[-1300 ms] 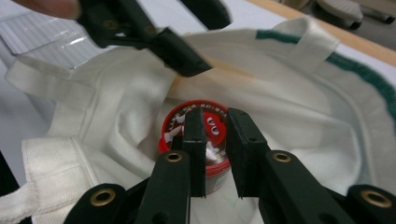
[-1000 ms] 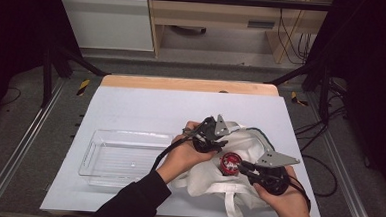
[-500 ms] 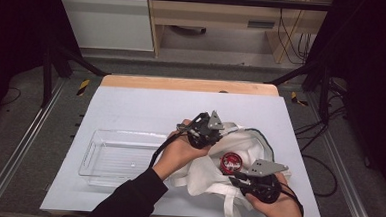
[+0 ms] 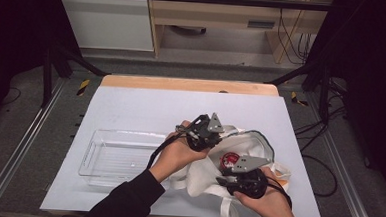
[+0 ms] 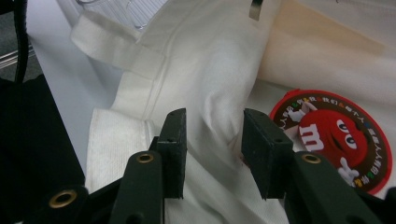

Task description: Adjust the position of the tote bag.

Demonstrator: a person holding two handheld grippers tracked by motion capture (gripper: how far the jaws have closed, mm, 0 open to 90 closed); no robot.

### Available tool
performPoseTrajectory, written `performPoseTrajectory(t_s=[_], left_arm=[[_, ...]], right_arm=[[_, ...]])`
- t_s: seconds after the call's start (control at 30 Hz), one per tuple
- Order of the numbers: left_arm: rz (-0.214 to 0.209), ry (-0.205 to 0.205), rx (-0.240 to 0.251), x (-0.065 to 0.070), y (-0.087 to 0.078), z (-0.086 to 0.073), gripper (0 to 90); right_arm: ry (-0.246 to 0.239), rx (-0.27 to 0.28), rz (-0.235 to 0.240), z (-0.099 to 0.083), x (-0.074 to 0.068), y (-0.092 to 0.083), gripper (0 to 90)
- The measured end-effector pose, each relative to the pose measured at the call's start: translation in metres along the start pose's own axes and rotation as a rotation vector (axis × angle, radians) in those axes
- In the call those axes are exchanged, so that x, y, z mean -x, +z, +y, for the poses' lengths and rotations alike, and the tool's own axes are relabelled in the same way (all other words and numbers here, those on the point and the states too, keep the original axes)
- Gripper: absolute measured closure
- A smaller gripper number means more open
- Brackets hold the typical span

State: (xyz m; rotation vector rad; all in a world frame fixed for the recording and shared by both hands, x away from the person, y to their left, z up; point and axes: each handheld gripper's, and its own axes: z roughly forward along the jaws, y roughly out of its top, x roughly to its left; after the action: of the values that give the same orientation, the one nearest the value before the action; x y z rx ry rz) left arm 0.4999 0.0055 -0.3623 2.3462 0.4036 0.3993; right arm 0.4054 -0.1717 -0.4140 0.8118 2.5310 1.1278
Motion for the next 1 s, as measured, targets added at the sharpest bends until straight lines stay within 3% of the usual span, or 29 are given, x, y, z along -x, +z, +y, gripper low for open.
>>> performPoseTrajectory(t_s=[0.07,0.2,0.5,0.63,0.8,1.0], left_arm=[[0.000,-0.005,0.004,-0.001,-0.002,0.000,88.3],[0.008,-0.005,-0.008,-0.005,-0.006,0.003,88.5],[0.008,-0.018,-0.009,-0.011,-0.016,0.007,88.5],[0.021,-0.025,0.003,-0.013,-0.019,0.007,88.5],[0.033,-0.025,0.009,-0.016,-0.017,0.007,88.4],[0.037,-0.065,0.022,-0.027,-0.015,0.009,88.3]], right_arm=[[0.014,-0.012,0.008,0.003,0.000,0.003,59.6],[0.009,-0.017,0.026,0.003,-0.001,0.008,66.6],[0.033,-0.037,-0.006,0.000,-0.002,0.011,80.0],[0.012,-0.040,0.001,-0.002,-0.004,0.012,86.2],[-0.003,-0.035,-0.002,-0.003,-0.006,0.010,88.0],[-0.011,0.004,-0.014,-0.004,-0.006,0.003,88.1]])
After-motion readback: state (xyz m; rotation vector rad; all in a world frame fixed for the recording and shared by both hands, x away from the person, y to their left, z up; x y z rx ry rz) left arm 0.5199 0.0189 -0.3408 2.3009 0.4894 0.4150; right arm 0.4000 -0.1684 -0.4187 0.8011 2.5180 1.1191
